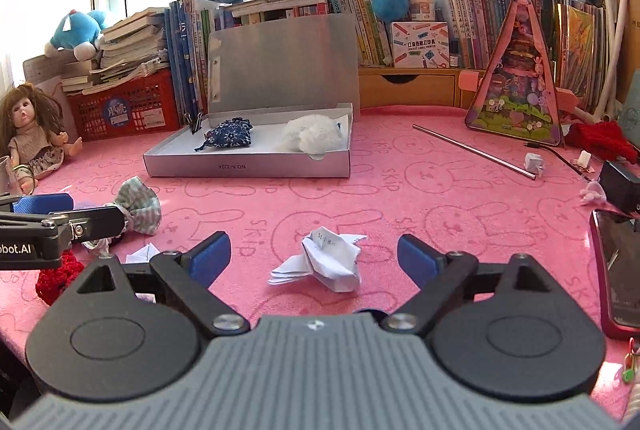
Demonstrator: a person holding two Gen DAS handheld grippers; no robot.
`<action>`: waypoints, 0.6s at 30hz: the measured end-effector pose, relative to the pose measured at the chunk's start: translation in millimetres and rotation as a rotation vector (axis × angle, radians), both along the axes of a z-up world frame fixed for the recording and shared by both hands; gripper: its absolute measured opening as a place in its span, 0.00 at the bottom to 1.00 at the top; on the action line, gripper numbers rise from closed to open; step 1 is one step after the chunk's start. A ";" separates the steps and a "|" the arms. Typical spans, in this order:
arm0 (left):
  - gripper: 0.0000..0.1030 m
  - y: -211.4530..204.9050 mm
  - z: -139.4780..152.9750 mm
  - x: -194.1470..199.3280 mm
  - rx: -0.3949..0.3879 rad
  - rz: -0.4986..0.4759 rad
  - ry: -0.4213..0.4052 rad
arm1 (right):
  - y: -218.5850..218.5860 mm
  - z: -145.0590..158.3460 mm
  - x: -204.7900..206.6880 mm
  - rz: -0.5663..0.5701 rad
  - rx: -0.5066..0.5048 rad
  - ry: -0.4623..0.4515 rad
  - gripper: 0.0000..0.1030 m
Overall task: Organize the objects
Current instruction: 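Move both tools back toward the red knitted item and black lid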
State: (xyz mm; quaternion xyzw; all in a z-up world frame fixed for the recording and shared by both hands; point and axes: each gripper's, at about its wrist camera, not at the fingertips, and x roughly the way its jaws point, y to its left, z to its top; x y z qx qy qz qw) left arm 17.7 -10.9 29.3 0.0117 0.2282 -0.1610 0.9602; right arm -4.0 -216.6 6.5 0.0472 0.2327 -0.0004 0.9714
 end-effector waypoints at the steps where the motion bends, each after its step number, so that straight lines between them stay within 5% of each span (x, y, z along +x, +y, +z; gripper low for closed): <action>1: 0.89 1.0 -3.9 -2.6 0.003 0.002 0.003 | -0.2 -3.1 -2.1 -0.004 -0.002 0.000 0.92; 18: 0.94 12.6 -32.6 -26.6 0.021 0.062 -0.035 | -4.9 -30.3 -22.9 -0.075 -0.036 -0.028 0.92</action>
